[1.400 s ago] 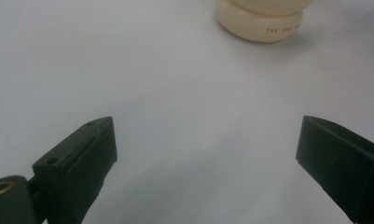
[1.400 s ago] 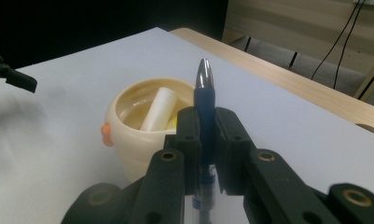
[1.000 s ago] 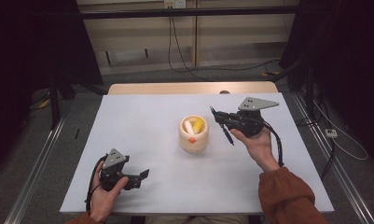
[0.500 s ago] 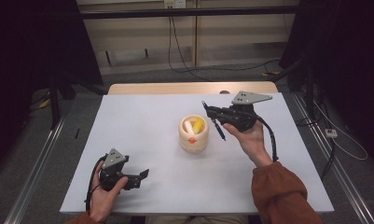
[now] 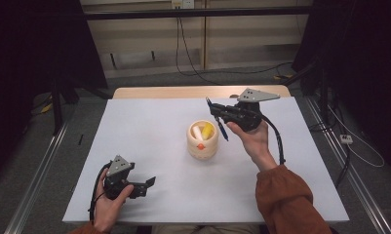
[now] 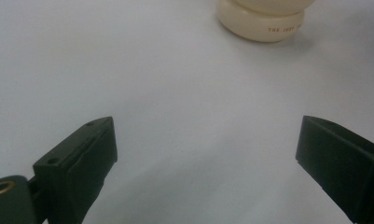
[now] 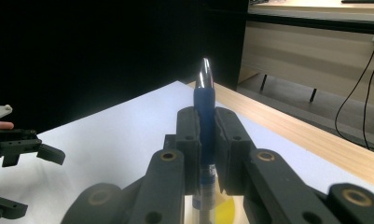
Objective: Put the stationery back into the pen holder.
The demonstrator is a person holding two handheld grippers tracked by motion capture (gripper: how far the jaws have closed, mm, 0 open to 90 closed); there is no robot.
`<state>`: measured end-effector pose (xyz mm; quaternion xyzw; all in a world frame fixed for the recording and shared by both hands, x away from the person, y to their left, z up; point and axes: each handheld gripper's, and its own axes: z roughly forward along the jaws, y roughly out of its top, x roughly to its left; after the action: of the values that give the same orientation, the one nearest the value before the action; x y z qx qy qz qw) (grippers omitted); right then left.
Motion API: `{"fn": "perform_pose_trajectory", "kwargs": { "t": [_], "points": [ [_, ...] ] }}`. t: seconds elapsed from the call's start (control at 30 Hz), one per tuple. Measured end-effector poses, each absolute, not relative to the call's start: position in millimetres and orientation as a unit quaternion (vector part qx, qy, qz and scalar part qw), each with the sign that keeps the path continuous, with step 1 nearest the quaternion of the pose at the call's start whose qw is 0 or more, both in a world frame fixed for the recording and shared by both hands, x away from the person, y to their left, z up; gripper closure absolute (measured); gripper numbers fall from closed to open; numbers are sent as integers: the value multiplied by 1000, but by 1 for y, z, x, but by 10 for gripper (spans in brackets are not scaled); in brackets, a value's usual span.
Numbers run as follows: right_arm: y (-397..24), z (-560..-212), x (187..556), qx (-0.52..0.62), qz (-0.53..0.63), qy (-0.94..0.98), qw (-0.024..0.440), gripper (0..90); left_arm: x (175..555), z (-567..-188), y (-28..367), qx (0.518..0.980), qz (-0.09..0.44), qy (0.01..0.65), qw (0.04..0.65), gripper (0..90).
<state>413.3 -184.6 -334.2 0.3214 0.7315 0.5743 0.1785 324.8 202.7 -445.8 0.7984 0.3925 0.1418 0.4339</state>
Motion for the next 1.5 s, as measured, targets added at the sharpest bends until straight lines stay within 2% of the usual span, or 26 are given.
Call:
{"fn": "perform_pose_trajectory", "kwargs": {
  "t": [0.6,1.5],
  "points": [
    [-160,-326,427,290,589,736,164,816,325,-446,203,798,141,392,435,53],
    [-139,-344,452,304,599,724,159,816,325,-446,204,798,141,392,436,53]
  ]
}}
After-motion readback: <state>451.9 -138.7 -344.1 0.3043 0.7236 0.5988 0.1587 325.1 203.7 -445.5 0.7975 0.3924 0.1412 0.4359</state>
